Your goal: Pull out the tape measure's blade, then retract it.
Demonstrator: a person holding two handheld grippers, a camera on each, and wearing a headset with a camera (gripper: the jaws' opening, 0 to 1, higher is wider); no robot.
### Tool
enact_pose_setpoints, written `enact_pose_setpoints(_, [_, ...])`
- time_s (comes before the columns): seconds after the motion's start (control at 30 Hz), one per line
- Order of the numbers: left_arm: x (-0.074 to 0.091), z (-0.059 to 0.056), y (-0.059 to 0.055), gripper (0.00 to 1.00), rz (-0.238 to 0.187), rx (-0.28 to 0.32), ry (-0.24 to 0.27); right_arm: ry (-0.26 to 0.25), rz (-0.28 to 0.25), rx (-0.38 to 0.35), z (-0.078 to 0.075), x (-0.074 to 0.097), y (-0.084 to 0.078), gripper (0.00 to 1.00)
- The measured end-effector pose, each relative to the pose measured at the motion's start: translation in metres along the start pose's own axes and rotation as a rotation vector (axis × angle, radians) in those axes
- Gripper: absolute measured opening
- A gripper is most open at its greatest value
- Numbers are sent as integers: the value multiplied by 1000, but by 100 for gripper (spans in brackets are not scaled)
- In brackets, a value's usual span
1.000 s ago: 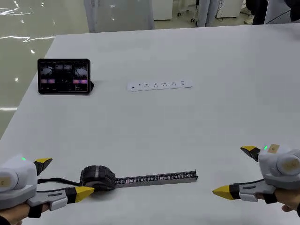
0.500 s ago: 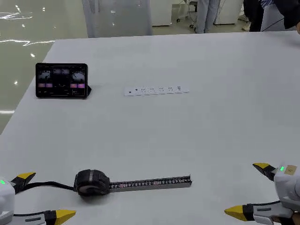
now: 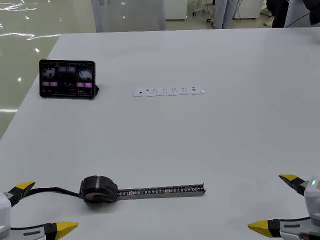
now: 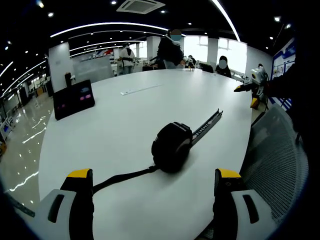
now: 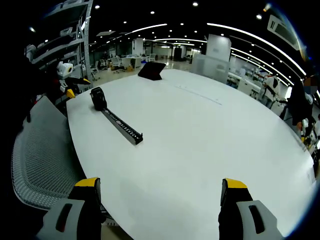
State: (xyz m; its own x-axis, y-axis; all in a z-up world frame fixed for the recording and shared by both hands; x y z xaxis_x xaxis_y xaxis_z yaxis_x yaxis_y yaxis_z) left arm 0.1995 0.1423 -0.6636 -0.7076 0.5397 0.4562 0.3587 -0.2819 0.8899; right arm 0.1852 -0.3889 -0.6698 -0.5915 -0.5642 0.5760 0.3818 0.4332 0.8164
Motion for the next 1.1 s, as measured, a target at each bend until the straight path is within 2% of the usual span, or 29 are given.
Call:
enact_pose_setpoints(0.13, [0, 1, -4, 99, 5, 6, 3, -3, 14, -21, -1, 1, -6, 99])
enact_pose_setpoints(0.37, [3, 3, -3, 99, 4, -2, 10, -11, -4, -12, -3, 8, -5, 99])
enact_pose_setpoints(0.47, [4, 3, -3, 99, 3, -2, 12, -24, -31, 6, -5, 13, -1, 99])
enact_pose_setpoints(0.53, [5, 2, -3, 99, 2, -11, 6, -22, -24, 3, -4, 16, 1, 99])
enact_pose_setpoints(0.6, [7, 6, -2, 99, -12, -7, 3, -28, -26, 8, -6, 17, 2, 99])
enact_pose_setpoints(0.77, [12, 13, 0, 99, -17, -17, 12, -26, -8, 11, -2, 18, 1, 99])
enact_pose_setpoints(0.83, [13, 16, 0, 99, -13, -10, 16, -21, 3, 11, 2, 17, 1, 99])
enact_pose_setpoints(1.1, [10, 19, -3, 99, -6, -18, 17, -30, 18, 9, -2, 19, -1, 99])
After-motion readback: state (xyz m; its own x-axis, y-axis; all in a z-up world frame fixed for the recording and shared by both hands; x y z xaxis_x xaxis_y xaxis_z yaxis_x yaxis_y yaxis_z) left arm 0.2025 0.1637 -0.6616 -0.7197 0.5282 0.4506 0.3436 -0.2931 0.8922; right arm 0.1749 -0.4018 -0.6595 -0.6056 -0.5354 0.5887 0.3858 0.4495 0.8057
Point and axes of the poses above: the centre of the closed fingertips' face, and the gripper's own axes: x roughly backward along the fingers, z roughly to its left, y roughly out of its top, the point moved 6 cm from there along x, roughly backward along the fingers, and after that the axes turned 8 degrees about -z, right-handed, at the moved point
